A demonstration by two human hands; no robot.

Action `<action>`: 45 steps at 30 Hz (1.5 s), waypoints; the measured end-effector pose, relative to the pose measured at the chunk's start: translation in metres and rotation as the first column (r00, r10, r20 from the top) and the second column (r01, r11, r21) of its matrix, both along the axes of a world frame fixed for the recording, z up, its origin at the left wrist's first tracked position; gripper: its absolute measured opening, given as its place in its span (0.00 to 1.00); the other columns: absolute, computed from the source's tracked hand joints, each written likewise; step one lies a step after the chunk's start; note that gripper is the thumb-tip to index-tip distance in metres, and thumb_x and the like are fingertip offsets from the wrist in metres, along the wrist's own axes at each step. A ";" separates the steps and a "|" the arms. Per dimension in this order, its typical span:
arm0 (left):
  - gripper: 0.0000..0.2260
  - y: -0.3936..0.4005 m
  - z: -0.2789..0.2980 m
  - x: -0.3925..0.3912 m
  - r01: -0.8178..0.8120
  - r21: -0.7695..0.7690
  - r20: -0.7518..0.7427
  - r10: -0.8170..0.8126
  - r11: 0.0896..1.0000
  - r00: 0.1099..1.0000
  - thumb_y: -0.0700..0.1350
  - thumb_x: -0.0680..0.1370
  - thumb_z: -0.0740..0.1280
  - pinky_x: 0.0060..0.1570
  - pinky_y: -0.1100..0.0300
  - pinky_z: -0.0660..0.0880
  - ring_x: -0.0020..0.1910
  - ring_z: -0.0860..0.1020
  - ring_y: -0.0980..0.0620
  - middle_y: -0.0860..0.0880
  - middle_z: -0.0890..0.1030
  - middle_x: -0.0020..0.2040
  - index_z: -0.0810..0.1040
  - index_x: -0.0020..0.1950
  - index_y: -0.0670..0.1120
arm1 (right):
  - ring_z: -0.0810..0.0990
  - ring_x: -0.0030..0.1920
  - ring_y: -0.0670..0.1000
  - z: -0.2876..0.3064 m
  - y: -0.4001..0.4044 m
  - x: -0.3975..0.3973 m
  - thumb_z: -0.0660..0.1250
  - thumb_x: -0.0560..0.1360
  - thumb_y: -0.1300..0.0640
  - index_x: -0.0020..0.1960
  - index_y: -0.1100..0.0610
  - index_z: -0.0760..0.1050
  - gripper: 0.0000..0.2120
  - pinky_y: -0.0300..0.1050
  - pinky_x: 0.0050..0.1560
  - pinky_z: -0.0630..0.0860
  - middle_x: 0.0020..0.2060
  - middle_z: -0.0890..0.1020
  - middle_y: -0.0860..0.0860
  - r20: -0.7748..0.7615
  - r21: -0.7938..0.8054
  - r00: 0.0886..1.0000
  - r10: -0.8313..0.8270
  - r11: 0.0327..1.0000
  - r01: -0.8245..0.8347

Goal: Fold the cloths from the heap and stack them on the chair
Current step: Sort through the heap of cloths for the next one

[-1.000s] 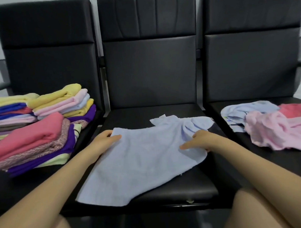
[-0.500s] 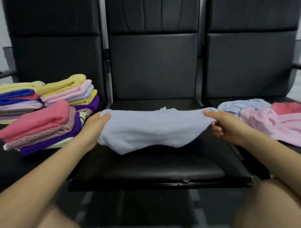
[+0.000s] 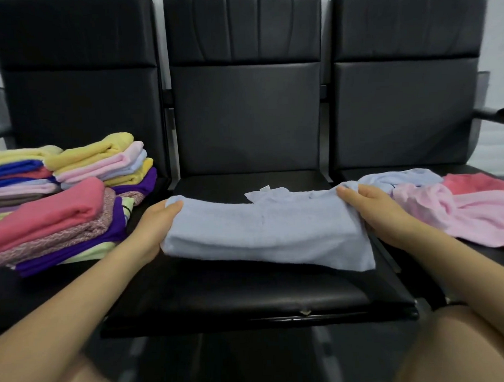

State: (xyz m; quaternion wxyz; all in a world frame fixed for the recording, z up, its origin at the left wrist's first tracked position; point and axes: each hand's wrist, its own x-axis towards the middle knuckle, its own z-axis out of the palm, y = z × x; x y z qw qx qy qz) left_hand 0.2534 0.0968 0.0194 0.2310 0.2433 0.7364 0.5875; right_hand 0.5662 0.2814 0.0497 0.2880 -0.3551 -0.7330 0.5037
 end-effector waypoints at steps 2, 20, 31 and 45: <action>0.16 -0.001 0.001 -0.001 0.005 -0.004 0.027 -0.005 1.000 1.000 0.48 0.81 0.62 0.63 0.52 0.70 0.61 0.75 0.47 0.45 0.78 0.64 0.74 0.69 0.46 | 0.82 0.49 0.50 0.003 0.000 0.000 0.60 0.82 0.50 0.54 0.60 0.78 0.14 0.43 0.49 0.76 0.48 0.83 0.53 -0.046 -0.159 0.999 -0.001 0.987 -0.007; 0.09 -0.014 -0.027 -0.021 0.115 -0.625 -0.275 -0.356 0.772 0.893 0.45 0.79 0.65 0.31 0.62 0.71 0.35 0.78 0.47 0.44 0.80 0.38 0.79 0.42 0.42 | 0.73 0.22 0.48 -0.035 0.019 0.005 0.68 0.77 0.55 0.43 0.61 0.76 0.10 0.34 0.22 0.64 0.24 0.76 0.50 0.581 -0.184 0.811 0.071 0.982 0.046; 0.12 0.076 -0.031 -0.022 -0.124 -0.413 -0.519 -0.121 0.902 0.846 0.53 0.80 0.61 0.46 0.54 0.75 0.42 0.77 0.50 0.48 0.79 0.43 0.77 0.44 0.47 | 0.73 0.29 0.53 -0.032 0.072 -0.074 0.64 0.73 0.48 0.32 0.60 0.72 0.17 0.43 0.32 0.67 0.26 0.74 0.52 0.445 0.271 0.813 -0.374 0.922 0.276; 0.07 0.147 -0.042 -0.004 0.019 -0.041 -0.084 -0.022 0.999 0.996 0.43 0.76 0.60 0.40 0.56 0.66 0.39 0.71 0.48 0.43 0.74 0.40 0.74 0.44 0.39 | 0.75 0.37 0.54 -0.065 0.102 -0.125 0.67 0.77 0.53 0.35 0.58 0.74 0.13 0.46 0.40 0.72 0.32 0.76 0.53 0.084 0.014 0.956 -0.280 0.960 0.280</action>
